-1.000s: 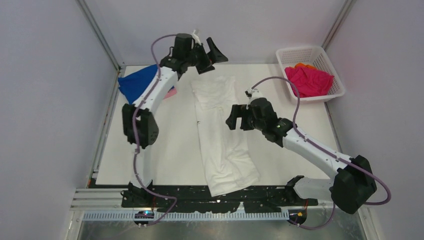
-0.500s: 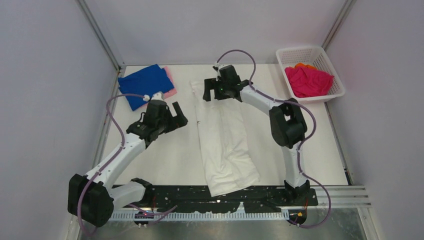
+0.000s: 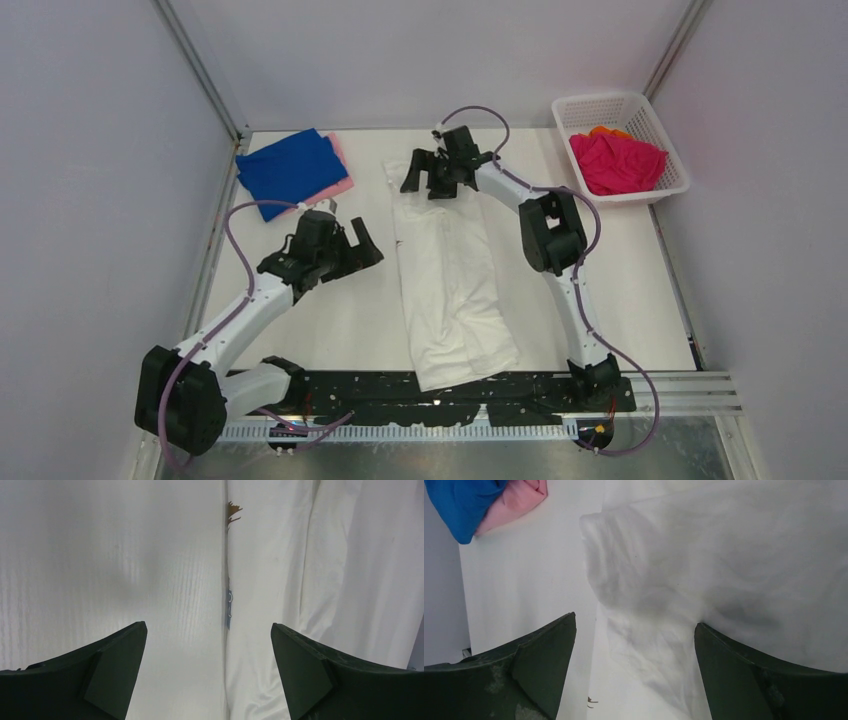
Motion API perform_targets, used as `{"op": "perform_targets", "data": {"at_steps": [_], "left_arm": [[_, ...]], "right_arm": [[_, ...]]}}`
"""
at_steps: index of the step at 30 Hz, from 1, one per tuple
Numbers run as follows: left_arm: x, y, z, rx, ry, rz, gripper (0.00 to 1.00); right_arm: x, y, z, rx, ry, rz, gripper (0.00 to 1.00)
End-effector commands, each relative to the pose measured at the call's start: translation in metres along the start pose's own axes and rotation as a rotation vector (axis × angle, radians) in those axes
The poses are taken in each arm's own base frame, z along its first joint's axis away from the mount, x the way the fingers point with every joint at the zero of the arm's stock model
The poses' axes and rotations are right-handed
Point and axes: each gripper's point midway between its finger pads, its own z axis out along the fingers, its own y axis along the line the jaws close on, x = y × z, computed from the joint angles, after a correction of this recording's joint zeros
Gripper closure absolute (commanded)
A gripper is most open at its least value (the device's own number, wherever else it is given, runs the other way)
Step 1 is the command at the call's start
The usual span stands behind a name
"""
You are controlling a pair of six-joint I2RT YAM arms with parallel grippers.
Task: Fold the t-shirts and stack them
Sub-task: Rotate the tshirt 90 degrees
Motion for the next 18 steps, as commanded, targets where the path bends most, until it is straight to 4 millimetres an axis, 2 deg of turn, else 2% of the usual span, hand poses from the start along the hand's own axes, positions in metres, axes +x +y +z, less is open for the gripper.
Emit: {"op": "perform_targets", "data": {"at_steps": [1, 2, 4, 5, 6, 7, 8, 10, 18], "left_arm": [[0.000, -0.014, 0.006, 0.069, 0.015, 0.027, 0.00], [0.001, -0.015, 0.007, 0.073, 0.022, 0.034, 0.00], [0.004, -0.017, 0.007, 0.078, 0.038, 0.047, 0.00], [0.004, -0.017, 0.007, 0.076, 0.041, 0.054, 0.01], [0.004, -0.018, 0.007, 0.078, 0.044, 0.058, 0.00], [0.004, -0.018, 0.007, 0.076, 0.044, 0.060, 0.00], [0.005, -0.019, 0.007, 0.079, 0.047, 0.063, 0.00], [0.006, -0.021, 0.009, 0.086, 0.053, 0.070, 0.00], [0.011, -0.034, 0.019, 0.119, 0.112, 0.084, 0.00]], "right_arm": [[-0.013, -0.044, -0.010, 0.044, -0.004, 0.179, 0.05], [-0.016, -0.047, -0.011, 0.044, -0.008, 0.193, 0.05], [-0.023, -0.070, -0.013, 0.060, -0.015, 0.246, 0.05], [-0.030, -0.071, -0.015, 0.058, -0.023, 0.254, 0.05], [-0.031, -0.083, -0.014, 0.061, -0.022, 0.273, 0.04], [-0.041, -0.083, -0.015, 0.049, -0.037, 0.271, 0.05], [-0.040, -0.093, -0.012, 0.044, -0.030, 0.285, 0.05], [-0.058, -0.093, -0.012, 0.008, -0.055, 0.278, 0.05], [-0.084, -0.099, 0.002, -0.080, -0.099, 0.259, 0.05]]}}
